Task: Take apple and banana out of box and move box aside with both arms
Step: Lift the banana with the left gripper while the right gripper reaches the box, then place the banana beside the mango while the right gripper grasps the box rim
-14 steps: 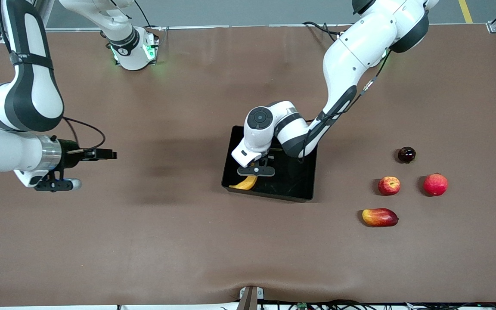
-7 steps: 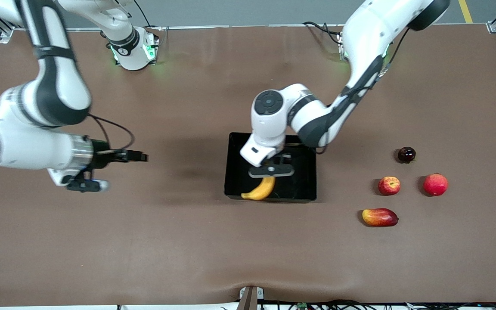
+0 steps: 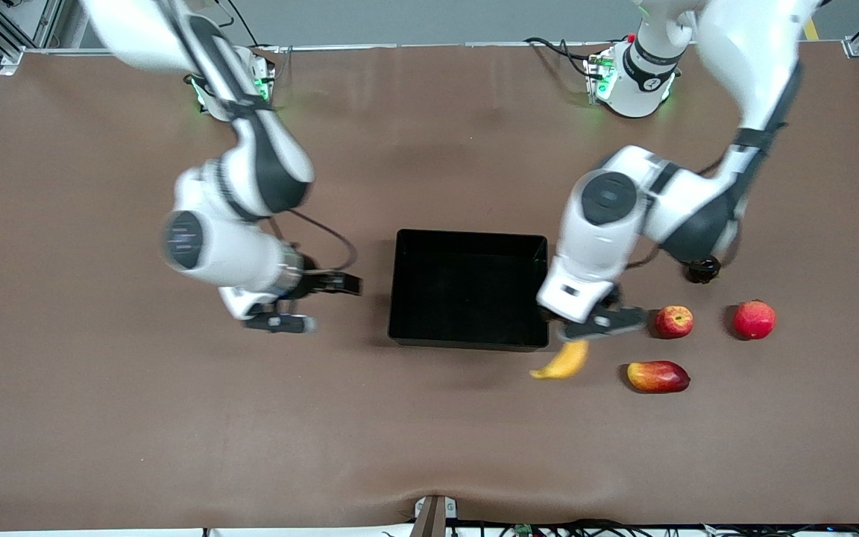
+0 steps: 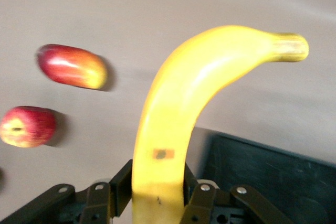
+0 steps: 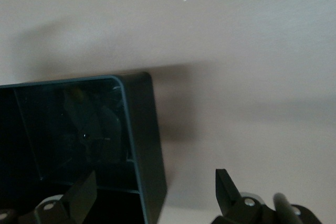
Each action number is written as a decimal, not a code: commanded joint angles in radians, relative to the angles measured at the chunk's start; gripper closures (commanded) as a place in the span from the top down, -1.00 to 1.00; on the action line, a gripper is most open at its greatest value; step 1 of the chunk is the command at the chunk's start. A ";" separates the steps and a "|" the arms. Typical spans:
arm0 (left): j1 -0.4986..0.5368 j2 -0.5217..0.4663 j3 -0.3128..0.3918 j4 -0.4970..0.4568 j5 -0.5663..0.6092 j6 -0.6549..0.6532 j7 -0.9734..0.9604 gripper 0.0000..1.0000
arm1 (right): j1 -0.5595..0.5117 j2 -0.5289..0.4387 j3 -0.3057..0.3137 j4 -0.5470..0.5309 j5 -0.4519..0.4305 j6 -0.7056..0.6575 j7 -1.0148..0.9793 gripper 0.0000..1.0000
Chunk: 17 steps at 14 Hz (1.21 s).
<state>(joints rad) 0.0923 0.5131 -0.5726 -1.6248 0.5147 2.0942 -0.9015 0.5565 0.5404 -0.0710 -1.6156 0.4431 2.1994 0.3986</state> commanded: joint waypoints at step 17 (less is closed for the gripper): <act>0.306 0.280 0.155 0.135 0.001 0.227 0.315 -1.00 | 0.043 0.070 -0.023 0.071 -0.061 0.054 0.013 -1.00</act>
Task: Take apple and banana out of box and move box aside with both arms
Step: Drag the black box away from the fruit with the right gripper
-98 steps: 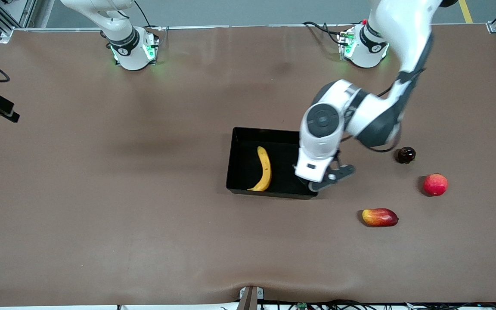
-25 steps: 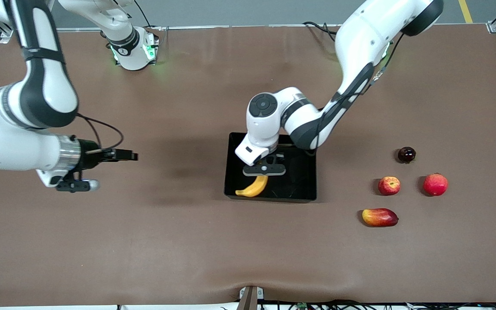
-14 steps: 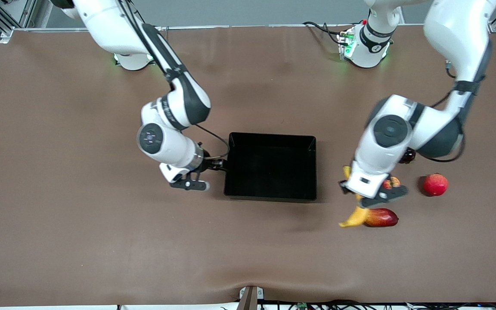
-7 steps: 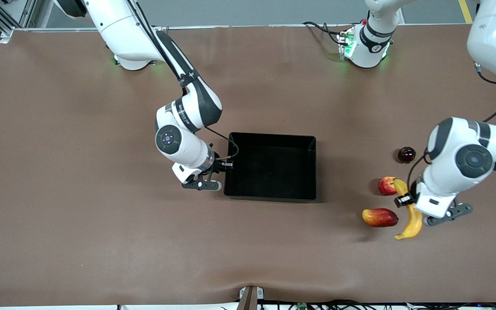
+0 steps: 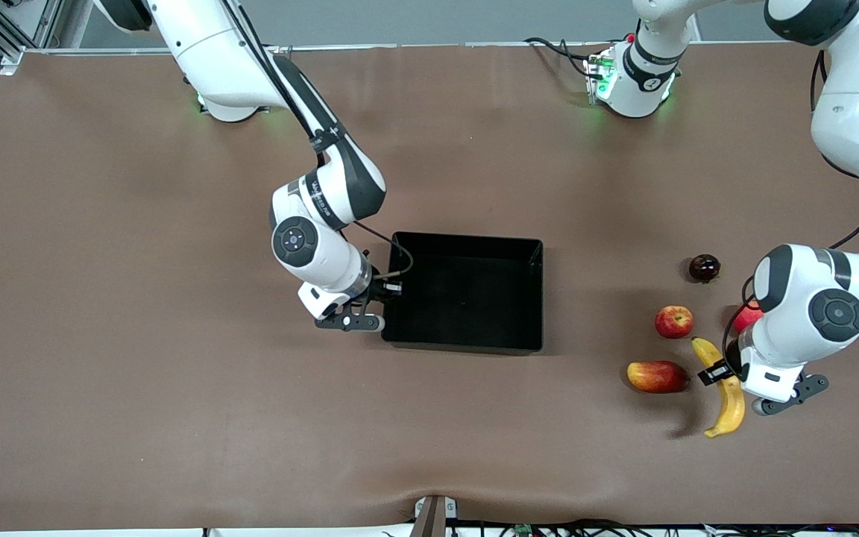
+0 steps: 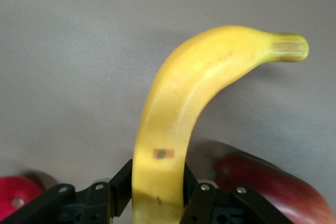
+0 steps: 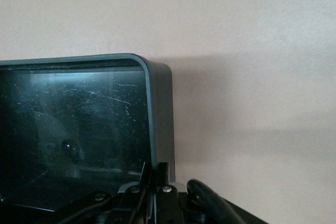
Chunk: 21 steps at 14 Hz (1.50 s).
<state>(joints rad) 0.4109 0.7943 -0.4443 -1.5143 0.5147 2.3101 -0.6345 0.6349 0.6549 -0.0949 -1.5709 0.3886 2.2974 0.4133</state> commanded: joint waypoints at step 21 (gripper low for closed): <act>0.005 -0.361 -0.106 0.052 -0.063 -0.386 0.177 1.00 | -0.694 -0.307 -0.020 -0.070 -0.154 -0.569 -0.646 -1.00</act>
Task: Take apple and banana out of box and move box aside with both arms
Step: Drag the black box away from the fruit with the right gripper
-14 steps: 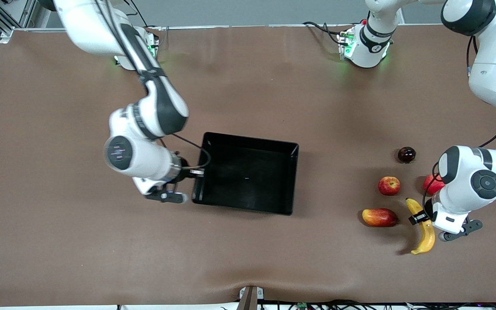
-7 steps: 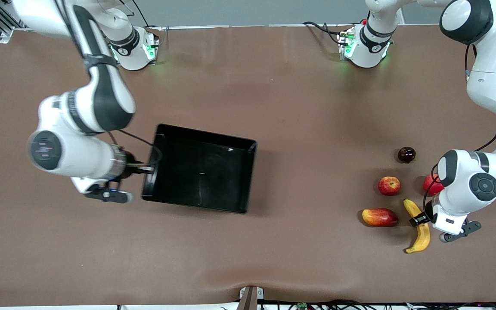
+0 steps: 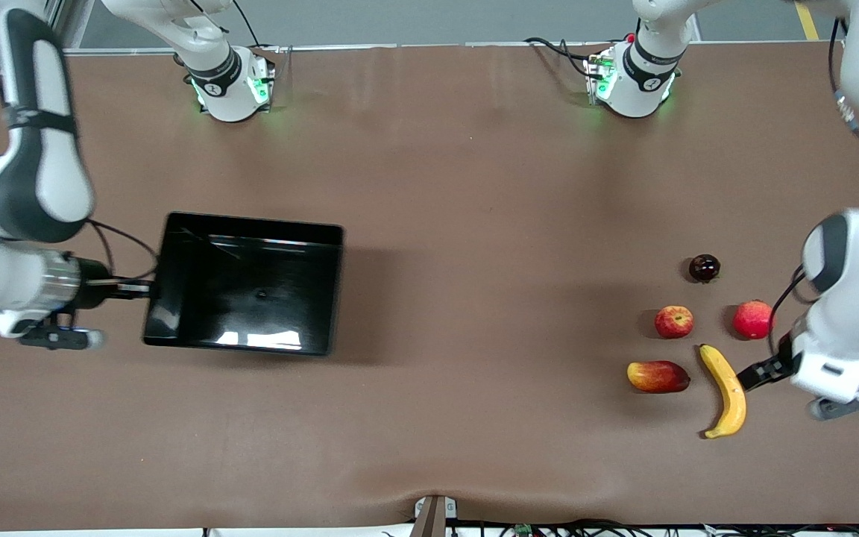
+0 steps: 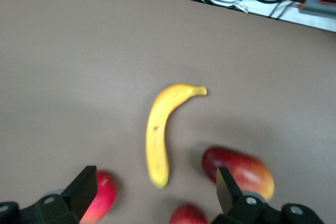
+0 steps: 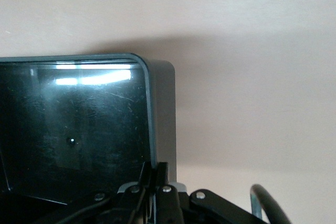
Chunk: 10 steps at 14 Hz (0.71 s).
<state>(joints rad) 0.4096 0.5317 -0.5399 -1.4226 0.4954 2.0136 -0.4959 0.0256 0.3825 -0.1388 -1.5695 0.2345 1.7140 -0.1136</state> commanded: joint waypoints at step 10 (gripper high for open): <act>-0.053 -0.410 0.070 -0.088 -0.360 -0.319 0.312 1.00 | -0.322 0.029 0.027 -0.306 0.106 0.360 -0.466 -1.00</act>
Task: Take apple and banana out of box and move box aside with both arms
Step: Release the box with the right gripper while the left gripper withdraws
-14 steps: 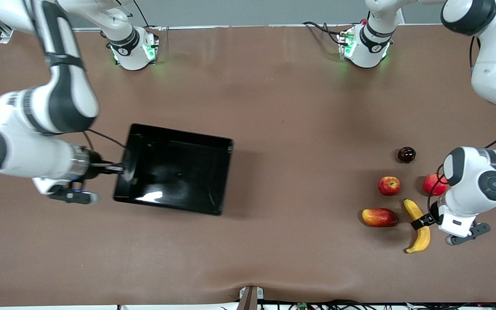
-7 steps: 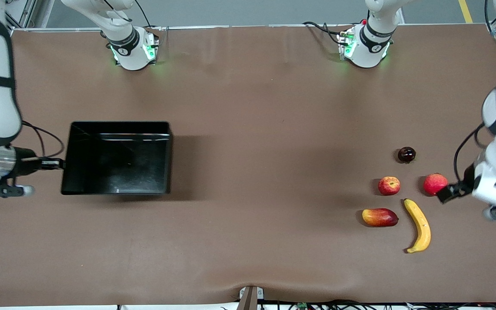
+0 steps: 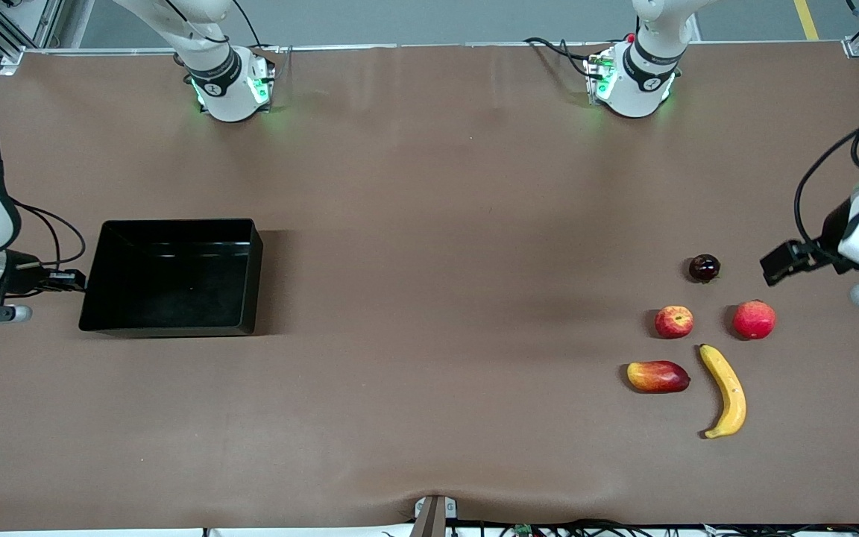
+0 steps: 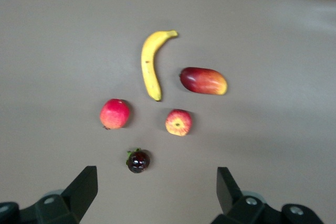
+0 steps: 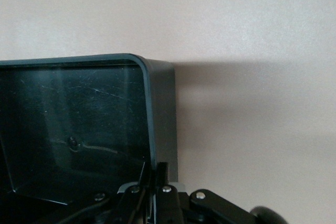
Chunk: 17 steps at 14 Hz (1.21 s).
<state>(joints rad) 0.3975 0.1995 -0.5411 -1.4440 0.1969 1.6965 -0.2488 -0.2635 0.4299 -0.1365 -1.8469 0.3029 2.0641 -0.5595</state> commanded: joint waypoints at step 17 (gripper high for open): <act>-0.436 -0.196 0.469 -0.170 -0.169 -0.003 0.080 1.00 | -0.082 0.055 0.021 -0.014 0.068 0.044 -0.155 1.00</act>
<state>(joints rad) -0.0314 -0.0026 -0.0768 -1.6342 0.0478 1.7026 -0.1922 -0.3075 0.4760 -0.1344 -1.8673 0.3572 2.1132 -0.6167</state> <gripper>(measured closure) 0.000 0.449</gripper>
